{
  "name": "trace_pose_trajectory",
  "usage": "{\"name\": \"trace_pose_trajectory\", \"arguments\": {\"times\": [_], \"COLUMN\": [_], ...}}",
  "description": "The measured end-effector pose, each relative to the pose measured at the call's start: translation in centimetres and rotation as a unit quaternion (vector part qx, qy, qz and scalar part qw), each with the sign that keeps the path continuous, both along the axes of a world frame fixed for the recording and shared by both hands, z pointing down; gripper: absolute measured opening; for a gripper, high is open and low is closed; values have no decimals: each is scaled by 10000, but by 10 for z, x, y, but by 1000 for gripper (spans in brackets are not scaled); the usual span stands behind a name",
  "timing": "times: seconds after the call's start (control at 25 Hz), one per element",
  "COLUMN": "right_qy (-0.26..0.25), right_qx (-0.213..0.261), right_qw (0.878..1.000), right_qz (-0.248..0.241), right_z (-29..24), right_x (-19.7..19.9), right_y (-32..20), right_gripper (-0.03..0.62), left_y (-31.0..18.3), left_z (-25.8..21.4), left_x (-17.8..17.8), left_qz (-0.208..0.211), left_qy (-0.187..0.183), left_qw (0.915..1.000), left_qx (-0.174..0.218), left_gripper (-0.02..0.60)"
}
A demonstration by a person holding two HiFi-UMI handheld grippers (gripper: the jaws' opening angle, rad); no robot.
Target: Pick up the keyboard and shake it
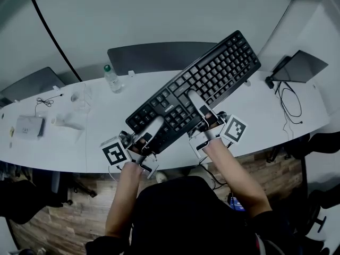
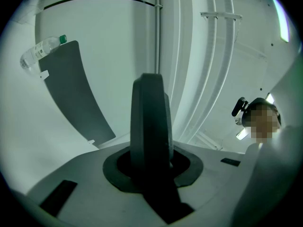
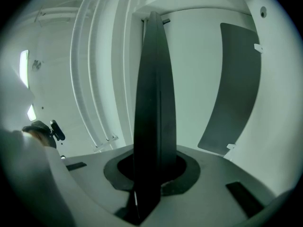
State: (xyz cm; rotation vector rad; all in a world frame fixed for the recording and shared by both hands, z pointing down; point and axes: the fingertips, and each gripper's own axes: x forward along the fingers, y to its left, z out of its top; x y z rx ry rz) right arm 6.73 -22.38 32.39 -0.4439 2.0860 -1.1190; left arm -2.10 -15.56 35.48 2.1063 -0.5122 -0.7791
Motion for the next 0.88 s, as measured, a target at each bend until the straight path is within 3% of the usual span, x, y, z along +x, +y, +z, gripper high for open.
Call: {"name": "trace_pose_trajectory", "arguments": {"times": [0.24, 0.4, 0.48, 0.72, 0.88], "right_qy": [-12, -40, -52, 199, 340], "right_qx": [-72, -32, -13, 123, 218], "right_qw": [10000, 10000, 10000, 9997, 9992], "right_qz": [23, 38, 41, 88, 61], "right_z": [3, 0, 0, -2, -2], "right_x": [0, 0, 1, 1, -1], "right_y": [-1, 0, 0, 0, 0], "right_gripper": [80, 80, 80, 80, 80], "left_y": [0, 2, 3, 5, 2], "left_z": [-5, -1, 8, 18, 9], "left_x": [-3, -11, -16, -21, -26], "left_qz": [-122, -101, -136, -206, -392], "left_qy": [63, 388, 435, 142, -66], "left_qw": [9998, 9992, 9989, 9997, 9990], "left_qx": [168, 76, -67, -76, 218], "left_gripper": [103, 115, 200, 206, 218]}}
